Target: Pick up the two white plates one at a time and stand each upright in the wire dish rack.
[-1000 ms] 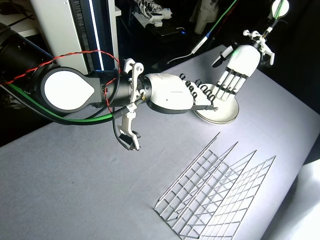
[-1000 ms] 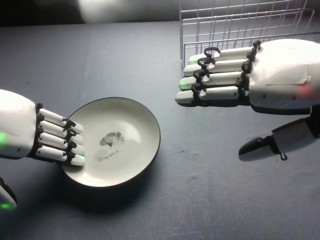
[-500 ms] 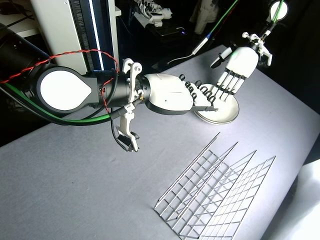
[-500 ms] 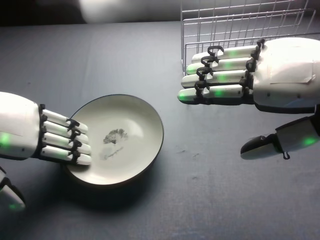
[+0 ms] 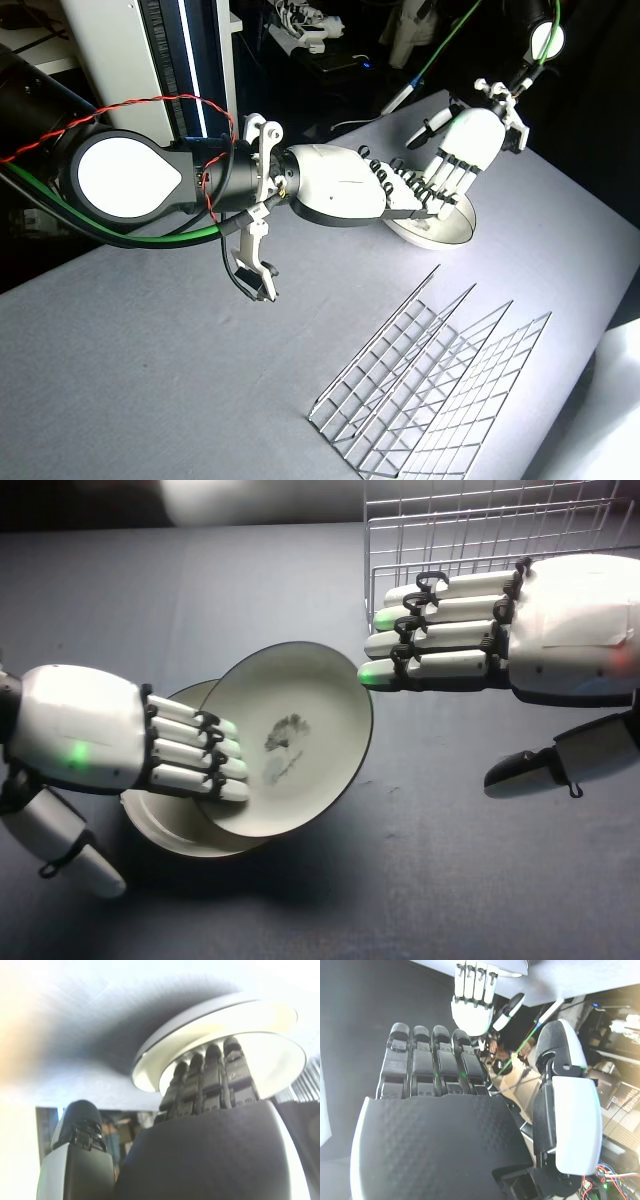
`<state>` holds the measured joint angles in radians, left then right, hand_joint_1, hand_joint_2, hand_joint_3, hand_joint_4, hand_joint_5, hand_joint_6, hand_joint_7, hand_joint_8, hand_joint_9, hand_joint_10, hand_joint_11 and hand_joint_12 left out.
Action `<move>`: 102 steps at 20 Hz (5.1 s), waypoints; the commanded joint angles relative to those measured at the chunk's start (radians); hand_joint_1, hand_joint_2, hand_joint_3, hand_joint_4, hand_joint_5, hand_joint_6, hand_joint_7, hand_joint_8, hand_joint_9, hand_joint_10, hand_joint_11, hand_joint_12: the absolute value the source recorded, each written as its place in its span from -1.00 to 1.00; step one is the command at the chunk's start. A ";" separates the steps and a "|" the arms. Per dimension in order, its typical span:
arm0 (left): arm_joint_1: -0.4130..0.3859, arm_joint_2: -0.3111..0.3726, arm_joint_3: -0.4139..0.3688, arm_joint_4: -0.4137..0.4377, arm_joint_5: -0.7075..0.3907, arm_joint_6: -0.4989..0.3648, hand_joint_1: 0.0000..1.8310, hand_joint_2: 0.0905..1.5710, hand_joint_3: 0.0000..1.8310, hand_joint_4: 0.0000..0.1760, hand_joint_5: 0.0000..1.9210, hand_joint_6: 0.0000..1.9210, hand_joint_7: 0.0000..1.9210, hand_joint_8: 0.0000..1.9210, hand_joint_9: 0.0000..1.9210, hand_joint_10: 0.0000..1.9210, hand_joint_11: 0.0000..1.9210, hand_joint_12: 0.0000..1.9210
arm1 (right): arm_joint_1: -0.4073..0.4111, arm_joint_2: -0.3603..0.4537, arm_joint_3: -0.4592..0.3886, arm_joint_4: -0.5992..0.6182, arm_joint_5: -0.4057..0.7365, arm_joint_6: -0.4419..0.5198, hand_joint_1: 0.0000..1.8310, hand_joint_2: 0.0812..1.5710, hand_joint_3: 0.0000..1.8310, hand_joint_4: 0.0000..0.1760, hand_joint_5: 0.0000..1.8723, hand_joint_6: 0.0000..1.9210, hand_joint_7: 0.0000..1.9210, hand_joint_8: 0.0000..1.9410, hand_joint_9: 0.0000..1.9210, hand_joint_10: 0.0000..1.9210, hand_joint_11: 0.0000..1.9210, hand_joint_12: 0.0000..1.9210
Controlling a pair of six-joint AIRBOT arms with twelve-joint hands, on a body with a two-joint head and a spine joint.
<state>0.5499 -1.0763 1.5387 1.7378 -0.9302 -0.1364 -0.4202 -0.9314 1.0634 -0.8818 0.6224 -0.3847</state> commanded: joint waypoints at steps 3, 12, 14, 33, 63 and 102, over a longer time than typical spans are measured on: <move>-0.008 -0.021 -0.006 0.011 0.006 -0.001 -1.00 0.40 -1.00 -1.00 -1.00 -1.00 -1.00 -1.00 -1.00 -1.00 -1.00 -1.00 | 0.020 -0.018 -0.003 0.050 0.057 -0.003 -0.36 0.38 -1.00 -1.00 -0.92 -1.00 -0.96 -1.00 -1.00 -1.00 -1.00 -1.00; -0.023 -0.027 -0.005 0.007 0.005 -0.002 -1.00 0.42 -1.00 -1.00 -1.00 -1.00 -1.00 -1.00 -1.00 -1.00 -1.00 -1.00 | 0.042 -0.084 0.038 0.050 0.024 -0.003 0.30 0.20 -0.99 -1.00 -0.88 -0.99 -0.94 -1.00 -0.95 -0.99 -1.00 -0.58; -0.027 -0.030 -0.004 0.004 0.005 -0.002 -1.00 0.42 -1.00 -1.00 -1.00 -1.00 -1.00 -1.00 -1.00 -1.00 -1.00 -1.00 | 0.041 -0.103 0.052 0.050 0.019 -0.003 0.30 0.20 -0.99 -1.00 -0.90 -1.00 -0.97 -1.00 -0.97 -1.00 -1.00 -0.61; -0.025 -0.038 0.011 -0.008 0.005 -0.004 -1.00 0.42 -1.00 -1.00 -1.00 -1.00 -1.00 -1.00 -1.00 -1.00 -1.00 -1.00 | -0.028 -0.316 0.199 0.050 0.010 -0.008 0.58 0.36 -0.99 -1.00 -0.97 -0.99 -0.98 -1.00 -0.94 -0.99 -1.00 -0.80; -0.071 0.117 -0.052 -0.187 -0.015 -0.004 -1.00 0.43 -1.00 -1.00 -1.00 -1.00 -1.00 -1.00 -1.00 -1.00 -1.00 -1.00 | -0.042 -0.435 0.308 0.050 0.014 -0.010 0.63 0.35 -1.00 -1.00 0.05 -0.02 0.09 -0.20 0.00 0.00 -0.16 0.64; -0.204 0.395 -0.126 -0.192 -0.044 -0.097 -1.00 0.41 -1.00 -1.00 -0.95 -0.99 -0.97 -0.99 -1.00 -1.00 -1.00 -1.00 | 0.286 -0.147 -0.055 0.741 -0.059 0.016 0.63 0.36 -1.00 -1.00 0.01 0.05 0.05 -0.19 0.00 0.00 -0.11 0.59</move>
<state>0.3511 -0.6891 1.4094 1.6150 -0.9619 -0.2306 -0.1543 -1.0851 1.0111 -0.1699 0.4263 -0.3798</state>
